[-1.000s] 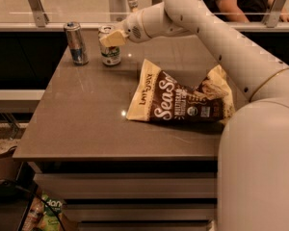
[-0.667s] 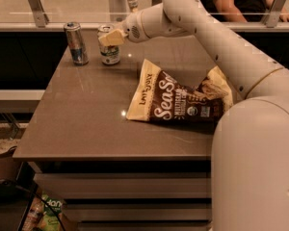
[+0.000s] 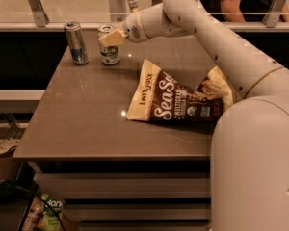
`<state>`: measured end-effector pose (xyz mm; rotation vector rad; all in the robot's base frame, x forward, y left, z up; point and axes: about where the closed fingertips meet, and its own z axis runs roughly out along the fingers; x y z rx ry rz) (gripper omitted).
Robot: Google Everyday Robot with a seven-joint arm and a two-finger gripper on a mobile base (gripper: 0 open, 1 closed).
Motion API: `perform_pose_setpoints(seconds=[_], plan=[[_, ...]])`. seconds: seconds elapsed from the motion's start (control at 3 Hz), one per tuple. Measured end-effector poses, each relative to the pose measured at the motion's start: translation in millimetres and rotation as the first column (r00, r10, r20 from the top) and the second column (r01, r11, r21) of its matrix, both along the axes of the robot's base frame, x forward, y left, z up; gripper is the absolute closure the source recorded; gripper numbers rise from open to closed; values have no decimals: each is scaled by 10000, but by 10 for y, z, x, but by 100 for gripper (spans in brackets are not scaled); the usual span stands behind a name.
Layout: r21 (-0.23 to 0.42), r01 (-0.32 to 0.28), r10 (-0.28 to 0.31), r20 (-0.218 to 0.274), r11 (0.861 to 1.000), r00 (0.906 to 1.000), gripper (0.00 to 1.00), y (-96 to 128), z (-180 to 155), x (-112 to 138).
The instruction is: Move 7up can near redbull can
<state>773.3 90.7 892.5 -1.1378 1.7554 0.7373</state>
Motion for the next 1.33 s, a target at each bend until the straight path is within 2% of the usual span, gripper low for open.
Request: perform_pose_setpoints(seconds=[0.67, 1.0, 1.33], plan=[[0, -48, 48, -30, 10000, 10000, 13, 33, -17, -5], [-1, -94, 94, -59, 10000, 9999, 0, 65, -36, -9], [-1, -95, 95, -60, 10000, 9999, 0, 66, -37, -10]])
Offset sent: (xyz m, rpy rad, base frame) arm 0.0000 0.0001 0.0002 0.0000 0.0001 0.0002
